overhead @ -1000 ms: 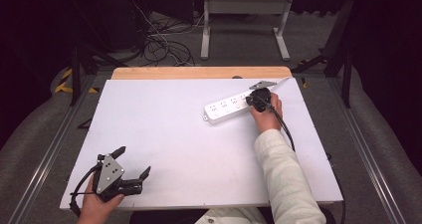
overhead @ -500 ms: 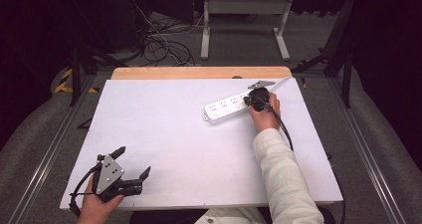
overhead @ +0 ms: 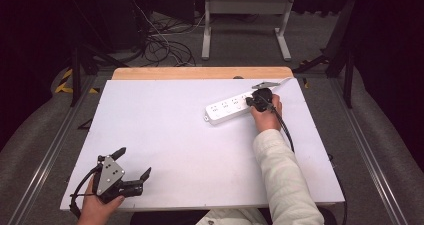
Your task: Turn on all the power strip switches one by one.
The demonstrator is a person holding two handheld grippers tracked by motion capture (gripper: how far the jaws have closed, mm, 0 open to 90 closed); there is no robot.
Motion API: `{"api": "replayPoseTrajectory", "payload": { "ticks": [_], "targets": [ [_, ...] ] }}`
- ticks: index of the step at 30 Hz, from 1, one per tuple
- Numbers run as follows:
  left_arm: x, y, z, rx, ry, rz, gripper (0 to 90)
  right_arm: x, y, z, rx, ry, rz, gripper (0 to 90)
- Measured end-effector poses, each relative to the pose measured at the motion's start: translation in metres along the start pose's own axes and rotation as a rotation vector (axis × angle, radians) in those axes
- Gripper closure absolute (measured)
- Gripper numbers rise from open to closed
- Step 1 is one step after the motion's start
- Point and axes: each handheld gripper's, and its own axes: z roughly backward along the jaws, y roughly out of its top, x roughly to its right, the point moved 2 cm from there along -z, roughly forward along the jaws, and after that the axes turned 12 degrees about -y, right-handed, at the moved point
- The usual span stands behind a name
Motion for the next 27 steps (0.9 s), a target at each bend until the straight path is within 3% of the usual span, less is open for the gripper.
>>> {"api": "replayPoseTrajectory", "payload": {
  "ticks": [3,4,7,11,18,27],
  "targets": [
    [0.000,0.000,0.000,0.001,-0.001,-0.001,5.6,-0.001,0.000,0.000,0.003,-0.004,0.010,90.0],
    [0.000,0.000,0.000,0.000,0.000,-0.003,5.6,-0.003,0.002,0.001,0.005,-0.019,0.054,90.0],
    [-0.001,0.000,0.000,0.006,-0.006,0.017,5.6,-0.005,0.005,0.005,0.008,-0.025,0.083,90.0],
    [-0.001,0.000,-0.001,0.004,-0.004,0.015,5.6,-0.003,0.015,0.021,0.086,0.032,0.022,90.0],
    [-0.001,0.001,-0.001,-0.001,-0.002,0.005,5.6,-0.007,0.028,0.044,0.143,0.061,0.062,90.0],
    [-0.002,0.000,-0.002,-0.002,0.000,0.012,5.6,0.000,0.031,0.057,0.160,0.083,0.039,90.0]
  ]
}}
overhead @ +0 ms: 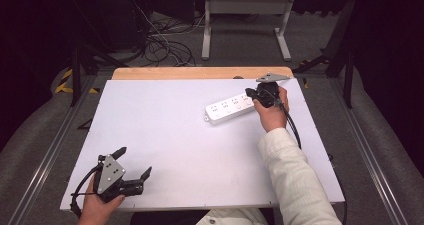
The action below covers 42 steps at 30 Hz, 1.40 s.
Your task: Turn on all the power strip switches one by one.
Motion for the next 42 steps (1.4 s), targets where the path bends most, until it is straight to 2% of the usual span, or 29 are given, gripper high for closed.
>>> {"api": "replayPoseTrajectory", "payload": {
  "ticks": [2,3,6,10,13,16,18,20,24,30,36,42],
  "targets": [
    [0.000,0.000,0.001,0.003,-0.002,0.005,5.6,0.001,0.001,0.004,0.004,0.017,-0.004,90.0],
    [0.000,0.000,0.001,0.004,-0.001,0.005,5.6,0.001,0.001,0.006,-0.002,0.030,-0.006,84.3],
    [0.000,0.000,0.001,0.004,-0.002,0.008,5.6,0.003,0.001,0.015,-0.002,0.064,-0.017,78.9],
    [0.000,0.000,0.000,0.006,-0.002,0.013,5.6,0.004,0.000,0.031,0.020,0.116,-0.018,63.9],
    [0.000,0.000,0.000,0.004,-0.001,0.009,5.6,0.002,-0.001,0.046,0.032,0.163,-0.016,46.5],
    [0.000,0.000,0.000,0.003,0.000,0.012,5.6,-0.004,-0.004,0.060,0.043,0.197,0.020,37.1],
    [0.000,0.000,0.000,0.001,0.001,0.010,5.6,-0.009,-0.006,0.070,0.048,0.201,0.047,32.3],
    [0.000,0.000,0.000,0.002,0.002,0.011,5.6,-0.012,-0.009,0.081,0.064,0.208,0.062,31.3],
    [0.000,0.000,0.000,0.006,0.000,0.021,5.6,-0.016,-0.016,0.100,0.102,0.225,0.049,28.0],
    [0.000,0.000,0.001,0.007,0.000,0.021,5.6,-0.022,-0.036,0.121,0.114,0.253,0.050,25.9],
    [-0.001,0.001,0.001,0.009,0.002,0.016,5.6,-0.030,-0.060,0.132,0.118,0.284,0.044,23.6],
    [0.000,0.001,0.002,0.014,-0.005,0.027,5.6,-0.037,-0.086,0.135,0.127,0.324,0.043,20.1]
  ]
}}
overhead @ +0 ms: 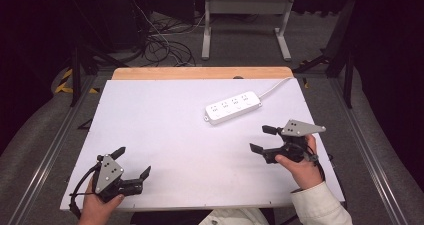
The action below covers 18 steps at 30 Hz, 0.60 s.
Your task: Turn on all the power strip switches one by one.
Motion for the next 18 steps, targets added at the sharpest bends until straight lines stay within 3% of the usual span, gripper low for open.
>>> {"api": "replayPoseTrajectory", "payload": {
  "ticks": [6,11,18],
  "targets": [
    [0.000,0.000,0.001,-0.002,-0.006,0.001,5.6,-0.007,-0.024,-0.003,-0.002,0.046,-0.019,14.3],
    [-0.001,0.001,0.002,0.002,-0.023,0.005,5.7,-0.010,-0.044,-0.008,-0.056,0.022,0.011,12.7],
    [-0.003,0.001,0.007,0.039,-0.129,0.015,5.6,-0.020,-0.064,-0.016,-0.130,0.008,0.007,12.0]
  ]
}}
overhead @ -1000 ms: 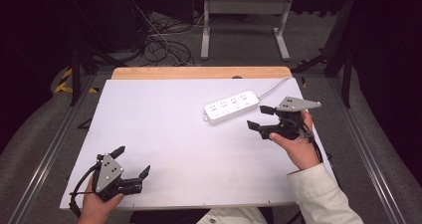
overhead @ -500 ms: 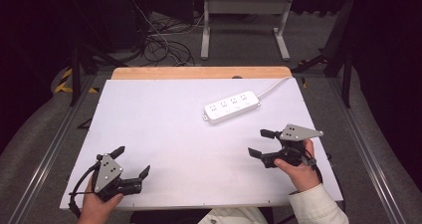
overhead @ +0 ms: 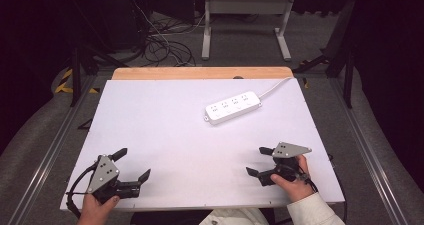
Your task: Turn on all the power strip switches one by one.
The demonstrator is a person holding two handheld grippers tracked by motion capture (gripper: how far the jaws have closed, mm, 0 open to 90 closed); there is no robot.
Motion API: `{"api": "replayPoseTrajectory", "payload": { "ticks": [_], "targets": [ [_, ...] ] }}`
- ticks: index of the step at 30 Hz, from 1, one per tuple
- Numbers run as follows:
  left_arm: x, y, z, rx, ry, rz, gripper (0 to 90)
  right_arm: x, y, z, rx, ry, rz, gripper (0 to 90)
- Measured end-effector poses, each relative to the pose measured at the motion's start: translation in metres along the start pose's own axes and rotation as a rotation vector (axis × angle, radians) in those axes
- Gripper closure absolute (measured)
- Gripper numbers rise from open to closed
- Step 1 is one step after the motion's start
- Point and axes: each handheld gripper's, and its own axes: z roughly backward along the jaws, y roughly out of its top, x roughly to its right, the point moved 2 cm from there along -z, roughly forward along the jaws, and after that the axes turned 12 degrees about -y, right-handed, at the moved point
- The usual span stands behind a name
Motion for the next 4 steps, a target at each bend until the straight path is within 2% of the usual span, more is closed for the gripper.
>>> {"api": "replayPoseTrajectory", "payload": {
  "ticks": [4],
  "targets": [
    [0.0008,-0.0006,0.0000,0.007,-0.012,-0.013,5.7,0.0003,-0.0054,-0.0053,-0.040,-0.014,0.033,12.1]
  ]
}}
